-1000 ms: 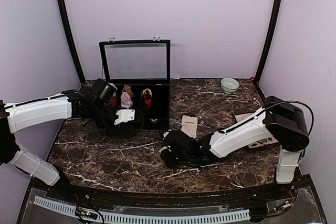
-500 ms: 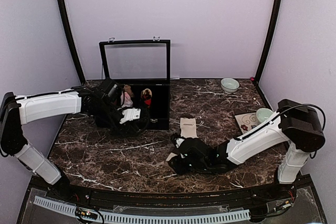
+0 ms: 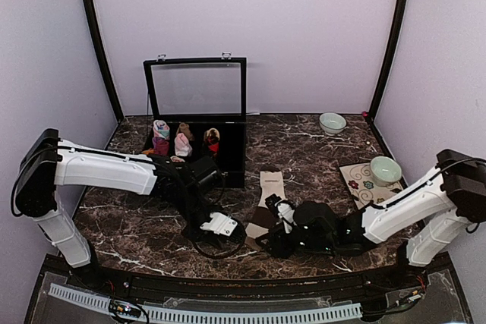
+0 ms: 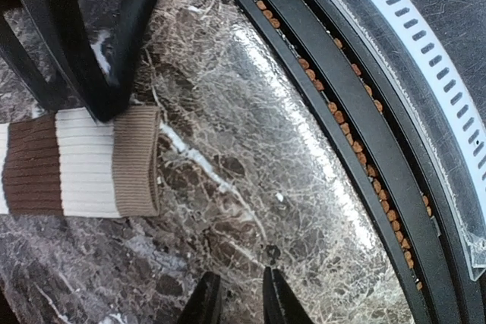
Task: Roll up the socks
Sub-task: Roll the sock at the center of the board.
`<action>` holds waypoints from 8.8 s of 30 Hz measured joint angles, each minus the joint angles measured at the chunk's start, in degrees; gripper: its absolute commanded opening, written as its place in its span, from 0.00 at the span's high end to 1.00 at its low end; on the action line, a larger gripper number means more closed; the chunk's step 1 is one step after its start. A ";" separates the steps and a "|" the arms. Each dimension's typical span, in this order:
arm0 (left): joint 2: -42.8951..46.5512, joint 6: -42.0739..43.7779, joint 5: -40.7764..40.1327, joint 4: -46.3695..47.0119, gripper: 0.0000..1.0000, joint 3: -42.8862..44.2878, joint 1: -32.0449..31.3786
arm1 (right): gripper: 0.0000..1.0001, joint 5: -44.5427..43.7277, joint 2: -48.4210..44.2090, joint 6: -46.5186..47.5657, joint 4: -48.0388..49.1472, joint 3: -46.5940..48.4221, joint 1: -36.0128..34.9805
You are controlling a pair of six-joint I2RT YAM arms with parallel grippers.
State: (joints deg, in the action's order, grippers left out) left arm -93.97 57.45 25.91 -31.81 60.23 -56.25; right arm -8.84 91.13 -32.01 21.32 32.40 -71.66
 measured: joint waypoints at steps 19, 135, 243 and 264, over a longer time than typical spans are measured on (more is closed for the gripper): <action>-10.40 -1.11 -0.28 11.32 0.65 3.80 -1.95 | 0.48 -6.05 -12.92 10.69 4.17 -9.29 -6.51; -10.88 -1.99 7.19 -1.51 0.71 8.74 4.04 | 1.00 -20.96 7.61 10.58 13.05 -5.81 -11.91; -13.09 6.82 -9.16 17.88 0.73 4.26 -7.85 | 1.00 29.86 6.88 -16.65 -3.87 1.33 13.25; -15.41 6.14 -10.36 20.46 0.90 4.55 -7.74 | 1.00 32.50 4.85 -15.19 -8.74 1.07 15.04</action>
State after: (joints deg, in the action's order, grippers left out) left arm -109.38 63.59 15.55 -11.35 64.77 -63.99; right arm 23.66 95.98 -47.20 12.58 33.47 -56.62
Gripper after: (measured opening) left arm 0.167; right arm 0.006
